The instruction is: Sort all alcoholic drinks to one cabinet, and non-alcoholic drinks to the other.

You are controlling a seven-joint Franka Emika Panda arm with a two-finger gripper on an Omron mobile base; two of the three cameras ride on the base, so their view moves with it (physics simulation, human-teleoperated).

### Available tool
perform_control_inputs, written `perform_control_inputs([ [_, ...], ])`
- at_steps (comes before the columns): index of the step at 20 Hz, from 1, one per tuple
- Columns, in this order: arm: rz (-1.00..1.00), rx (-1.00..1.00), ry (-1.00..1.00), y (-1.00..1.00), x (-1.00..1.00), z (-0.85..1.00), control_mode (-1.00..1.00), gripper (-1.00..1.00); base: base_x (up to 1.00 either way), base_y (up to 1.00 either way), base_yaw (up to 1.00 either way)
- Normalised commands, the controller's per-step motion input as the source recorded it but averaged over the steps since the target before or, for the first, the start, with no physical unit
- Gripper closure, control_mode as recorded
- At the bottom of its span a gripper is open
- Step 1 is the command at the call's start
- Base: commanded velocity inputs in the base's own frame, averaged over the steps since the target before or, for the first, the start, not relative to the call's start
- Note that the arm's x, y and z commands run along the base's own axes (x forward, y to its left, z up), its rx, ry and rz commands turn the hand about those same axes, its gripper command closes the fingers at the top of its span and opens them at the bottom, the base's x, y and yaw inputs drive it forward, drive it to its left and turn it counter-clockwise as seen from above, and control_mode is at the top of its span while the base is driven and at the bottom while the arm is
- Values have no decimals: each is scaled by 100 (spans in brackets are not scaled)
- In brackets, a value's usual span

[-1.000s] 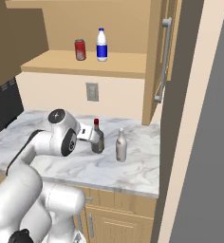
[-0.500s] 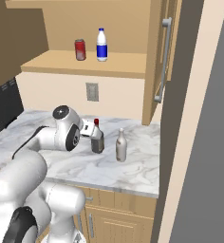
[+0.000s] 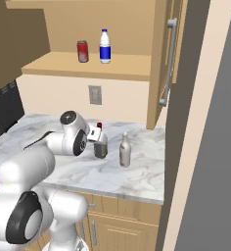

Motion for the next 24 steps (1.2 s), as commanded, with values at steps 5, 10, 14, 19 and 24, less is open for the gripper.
perform_control_inputs([
  [5, 0, 0, 0, -9, 19, -11, -100, -100, 0, 0, 0],
  [10, 0, 0, 0, -2, 24, -14, -100, -100, 0, 0, 0],
  [14, 0, 0, 0, 0, 25, -12, -100, -100, 0, 0, 0],
  [19, 0, 0, 0, -1, 21, -14, -100, -100, 0, 0, 0],
  [24, 0, 0, 0, 0, 19, -15, -100, -100, 0, 0, 0],
])
